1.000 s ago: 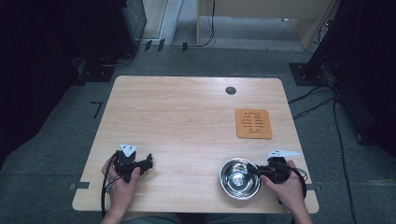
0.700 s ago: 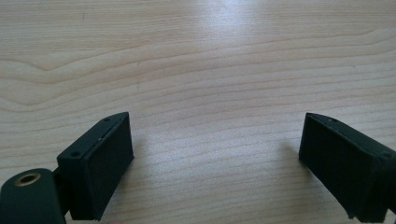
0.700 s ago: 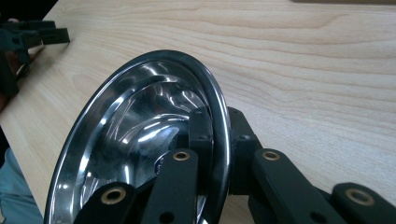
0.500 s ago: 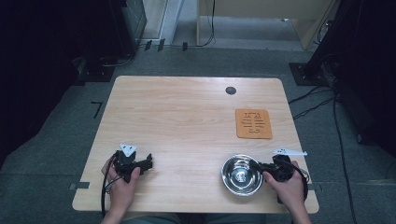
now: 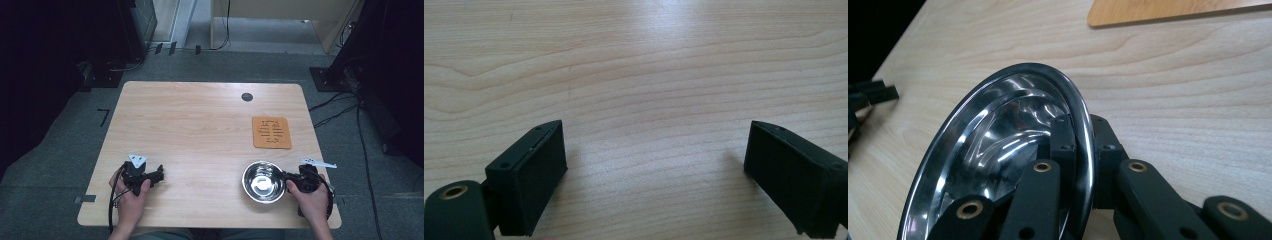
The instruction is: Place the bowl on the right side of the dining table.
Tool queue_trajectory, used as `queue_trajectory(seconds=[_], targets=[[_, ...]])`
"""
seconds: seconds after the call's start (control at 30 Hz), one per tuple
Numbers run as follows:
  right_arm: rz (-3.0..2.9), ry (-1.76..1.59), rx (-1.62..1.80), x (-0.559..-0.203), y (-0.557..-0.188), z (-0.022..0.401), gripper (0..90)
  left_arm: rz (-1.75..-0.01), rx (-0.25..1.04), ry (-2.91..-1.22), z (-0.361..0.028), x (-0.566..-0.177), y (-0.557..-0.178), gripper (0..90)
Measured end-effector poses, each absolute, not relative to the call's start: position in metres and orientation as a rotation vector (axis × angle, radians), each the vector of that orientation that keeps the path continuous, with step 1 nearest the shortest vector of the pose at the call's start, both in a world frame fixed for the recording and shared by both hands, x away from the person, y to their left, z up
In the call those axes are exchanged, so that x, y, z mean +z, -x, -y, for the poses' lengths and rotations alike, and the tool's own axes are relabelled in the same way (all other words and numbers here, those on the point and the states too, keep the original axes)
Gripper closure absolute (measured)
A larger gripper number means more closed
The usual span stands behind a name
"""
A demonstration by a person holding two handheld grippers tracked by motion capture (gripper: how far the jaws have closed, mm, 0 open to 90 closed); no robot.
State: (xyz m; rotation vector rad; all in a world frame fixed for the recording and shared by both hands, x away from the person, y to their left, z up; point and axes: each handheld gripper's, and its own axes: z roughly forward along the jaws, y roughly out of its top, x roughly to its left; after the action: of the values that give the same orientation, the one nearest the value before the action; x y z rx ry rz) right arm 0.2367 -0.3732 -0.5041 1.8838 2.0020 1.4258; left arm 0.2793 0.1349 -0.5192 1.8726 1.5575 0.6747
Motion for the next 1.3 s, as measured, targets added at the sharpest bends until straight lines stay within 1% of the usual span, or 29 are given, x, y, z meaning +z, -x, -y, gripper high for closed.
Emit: queue_trajectory(seconds=[0.47, 1.3], targets=[[-1.806, -1.982, 1.542, -0.5, -0.24, 0.39, 84.6, -1.557, 0.674, -1.872, -0.135, -0.519, -0.279, 9.4], [-1.642, -2.021, 1.589, -0.488, -0.248, 0.398, 84.6, -1.565, 0.676, -1.868, -0.135, -0.519, -0.28, 9.4]])
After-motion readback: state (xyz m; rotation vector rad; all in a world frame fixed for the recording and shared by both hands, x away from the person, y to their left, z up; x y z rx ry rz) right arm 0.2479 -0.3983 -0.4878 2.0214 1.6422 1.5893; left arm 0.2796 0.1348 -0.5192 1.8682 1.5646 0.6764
